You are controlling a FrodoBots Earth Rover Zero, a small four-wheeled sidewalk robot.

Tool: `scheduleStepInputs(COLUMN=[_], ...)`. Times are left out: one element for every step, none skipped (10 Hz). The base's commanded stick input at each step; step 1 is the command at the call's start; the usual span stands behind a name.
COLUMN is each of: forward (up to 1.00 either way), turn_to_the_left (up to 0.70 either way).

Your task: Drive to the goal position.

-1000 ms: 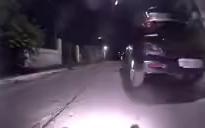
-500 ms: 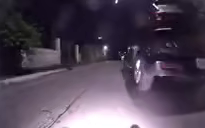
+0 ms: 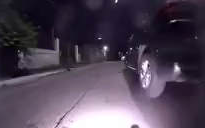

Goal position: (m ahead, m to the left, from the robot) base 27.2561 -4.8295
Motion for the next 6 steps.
scheduleStepInputs(forward=[0.7, 0.7, 0.7, 0.7, 0.7, 0.7], turn_to_the_left=[-0.01, -0.12, -0.31, 0.0, 0.0, 0.0])
